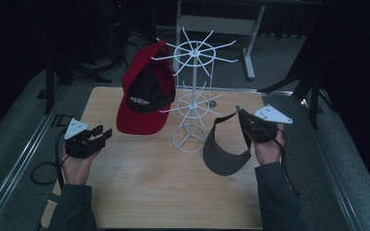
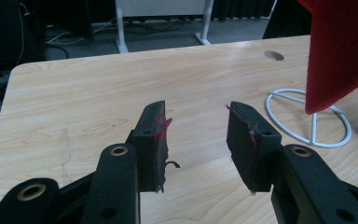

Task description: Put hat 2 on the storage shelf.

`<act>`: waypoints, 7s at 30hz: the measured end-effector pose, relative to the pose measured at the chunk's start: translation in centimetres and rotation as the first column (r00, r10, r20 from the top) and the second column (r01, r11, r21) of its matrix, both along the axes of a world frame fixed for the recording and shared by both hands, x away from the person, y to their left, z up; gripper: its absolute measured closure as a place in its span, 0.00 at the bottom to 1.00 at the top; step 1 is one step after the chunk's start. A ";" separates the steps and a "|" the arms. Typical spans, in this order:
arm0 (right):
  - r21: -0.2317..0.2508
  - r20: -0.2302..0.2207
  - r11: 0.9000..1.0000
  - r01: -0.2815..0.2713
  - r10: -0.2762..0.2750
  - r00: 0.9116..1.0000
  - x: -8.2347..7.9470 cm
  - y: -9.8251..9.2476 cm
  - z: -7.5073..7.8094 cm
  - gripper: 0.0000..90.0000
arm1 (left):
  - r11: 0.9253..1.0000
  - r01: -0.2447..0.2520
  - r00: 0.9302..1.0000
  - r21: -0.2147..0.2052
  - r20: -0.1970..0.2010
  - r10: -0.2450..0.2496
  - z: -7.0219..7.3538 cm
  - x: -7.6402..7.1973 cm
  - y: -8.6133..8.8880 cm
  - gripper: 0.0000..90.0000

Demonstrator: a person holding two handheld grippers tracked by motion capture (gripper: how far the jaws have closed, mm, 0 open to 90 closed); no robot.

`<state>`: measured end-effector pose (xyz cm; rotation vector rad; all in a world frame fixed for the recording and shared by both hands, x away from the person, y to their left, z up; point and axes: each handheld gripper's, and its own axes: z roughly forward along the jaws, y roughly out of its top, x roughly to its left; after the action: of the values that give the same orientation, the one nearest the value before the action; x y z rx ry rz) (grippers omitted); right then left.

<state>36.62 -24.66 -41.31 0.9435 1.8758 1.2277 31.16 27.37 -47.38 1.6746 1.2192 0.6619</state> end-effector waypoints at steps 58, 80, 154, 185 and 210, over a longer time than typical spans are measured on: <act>0.043 0.136 0.994 -0.101 0.095 0.986 -3.1 1.1 5.4 0.98 | 1.000 0.012 1.000 -0.008 -0.005 -0.012 0.1 0.1 -0.1 0.64; 0.074 0.176 0.988 -0.133 0.118 0.977 -3.3 1.4 8.1 0.98 | 1.000 0.020 1.000 -0.021 -0.009 -0.021 0.0 0.2 -0.1 0.64; 0.089 0.305 0.980 -0.176 0.141 0.942 -4.4 2.4 14.5 0.98 | 0.998 0.040 0.999 -0.050 -0.010 -0.041 0.0 0.3 -0.1 0.63; 0.088 0.294 0.977 -0.195 0.161 0.942 -1.7 3.4 17.4 0.98 | 0.998 0.035 0.999 -0.059 -0.008 -0.035 0.0 0.3 0.1 0.63; 0.052 0.170 0.978 -0.202 0.191 0.967 1.1 4.5 15.1 0.98 | 0.998 0.036 0.999 -0.060 -0.012 -0.037 -0.1 0.4 0.0 0.63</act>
<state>37.73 -20.20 -26.24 0.6800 1.8387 1.4500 31.59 27.38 -47.46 1.6501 1.2034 0.5882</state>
